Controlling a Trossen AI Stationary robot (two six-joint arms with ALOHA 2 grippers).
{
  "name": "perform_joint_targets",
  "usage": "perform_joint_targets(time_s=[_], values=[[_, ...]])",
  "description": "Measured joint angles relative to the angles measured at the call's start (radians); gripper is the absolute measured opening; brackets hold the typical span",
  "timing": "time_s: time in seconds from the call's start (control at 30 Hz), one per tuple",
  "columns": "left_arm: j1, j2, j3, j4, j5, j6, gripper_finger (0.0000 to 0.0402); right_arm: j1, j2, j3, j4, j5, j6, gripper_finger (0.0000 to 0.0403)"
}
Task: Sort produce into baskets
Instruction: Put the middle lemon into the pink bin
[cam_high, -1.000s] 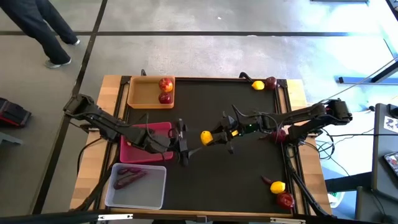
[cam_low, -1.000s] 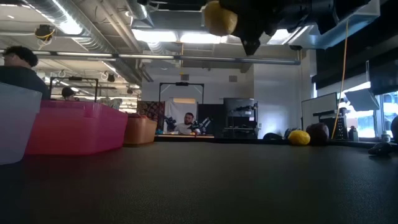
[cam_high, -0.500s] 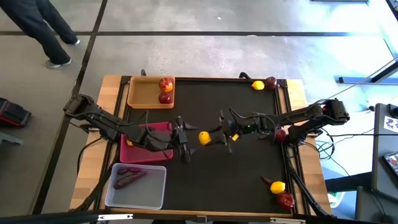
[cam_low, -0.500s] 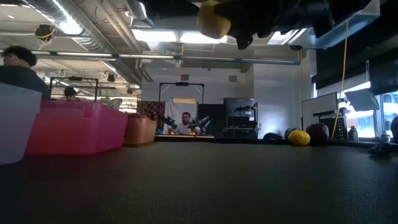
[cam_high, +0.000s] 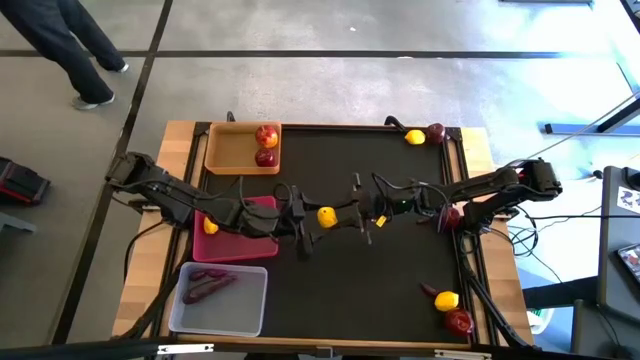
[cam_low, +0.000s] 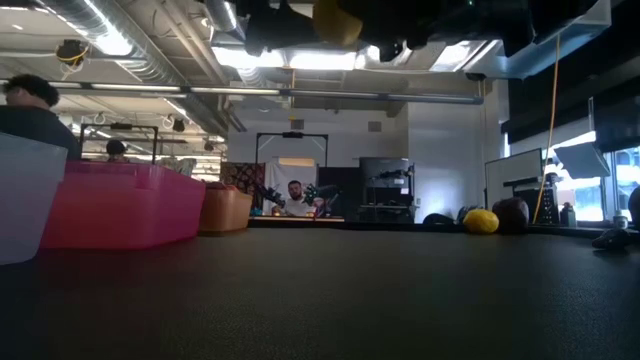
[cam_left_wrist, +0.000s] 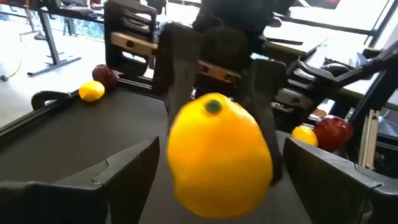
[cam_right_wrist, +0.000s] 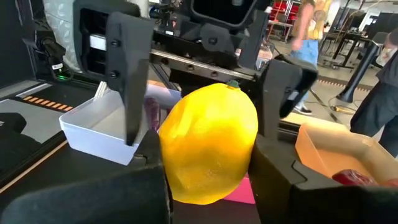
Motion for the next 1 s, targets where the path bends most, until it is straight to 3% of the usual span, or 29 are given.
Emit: perform_joint_targets(time_s=[0.47, 0.77, 1.0], values=[[0.001, -0.003, 0.0, 0.051, -0.003, 0.025, 0.0252, 0.001, 0.0, 0.0, 0.003, -0.002, 0.0, 0.0112], [0.001, -0.003, 0.0, 0.044, -0.003, 0.026, 0.0166, 0.001, 0.0, -0.001, 0.007, -0.002, 0.006, 0.0113], [0.001, -0.004, 0.0, 0.045, 0.0, 0.043, 0.0161, 0.001, 0.0, -0.001, 0.011, -0.008, 0.028, 0.0159]])
